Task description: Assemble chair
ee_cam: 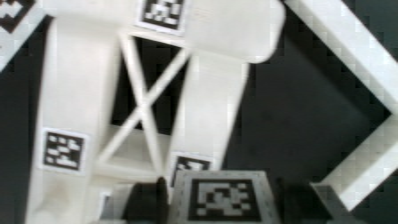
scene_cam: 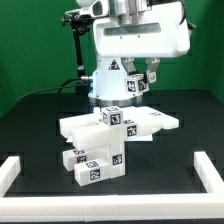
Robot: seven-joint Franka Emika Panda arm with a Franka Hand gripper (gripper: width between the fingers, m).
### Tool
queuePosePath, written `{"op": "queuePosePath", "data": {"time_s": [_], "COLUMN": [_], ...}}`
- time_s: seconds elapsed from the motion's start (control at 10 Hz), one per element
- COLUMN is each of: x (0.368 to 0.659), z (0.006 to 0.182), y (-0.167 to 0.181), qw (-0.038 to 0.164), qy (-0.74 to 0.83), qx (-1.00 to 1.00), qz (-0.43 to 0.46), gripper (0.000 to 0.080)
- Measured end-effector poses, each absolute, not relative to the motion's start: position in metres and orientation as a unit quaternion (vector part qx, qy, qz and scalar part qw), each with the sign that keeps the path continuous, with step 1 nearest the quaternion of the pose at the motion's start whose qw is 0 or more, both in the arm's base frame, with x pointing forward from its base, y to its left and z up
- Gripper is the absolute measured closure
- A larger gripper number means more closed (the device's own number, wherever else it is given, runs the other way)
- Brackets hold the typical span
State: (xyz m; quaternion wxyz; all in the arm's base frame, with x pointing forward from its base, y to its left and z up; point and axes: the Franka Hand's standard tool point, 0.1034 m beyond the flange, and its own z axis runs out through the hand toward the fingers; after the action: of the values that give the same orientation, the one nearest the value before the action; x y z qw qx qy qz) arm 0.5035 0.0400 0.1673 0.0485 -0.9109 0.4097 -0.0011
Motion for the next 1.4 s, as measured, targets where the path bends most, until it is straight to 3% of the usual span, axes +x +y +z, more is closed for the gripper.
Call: {"op": "queuePosePath", "data": {"time_s": [0.4,0.7,0.9,1.1,1.4], "x": [0.501,0.479,0.474,0.474,0.469], "z": [0.165,0.167,0.152,0.138,0.134], "y": [0.038,-0.014,-0.051,-0.055,-0.037], "qw": [0.047,0.046,0.033,0.016,0.014], "qy": [0.404,0.362,0.345,0.341,0.333], "qx": [-0.914,-0.931,-0.938,-0.940,-0.943], "qz": [0.001,0.024,0.020,0.010,0.012], "gripper": [0.0517,0.0517,0.0517,0.0517,0.0517]}}
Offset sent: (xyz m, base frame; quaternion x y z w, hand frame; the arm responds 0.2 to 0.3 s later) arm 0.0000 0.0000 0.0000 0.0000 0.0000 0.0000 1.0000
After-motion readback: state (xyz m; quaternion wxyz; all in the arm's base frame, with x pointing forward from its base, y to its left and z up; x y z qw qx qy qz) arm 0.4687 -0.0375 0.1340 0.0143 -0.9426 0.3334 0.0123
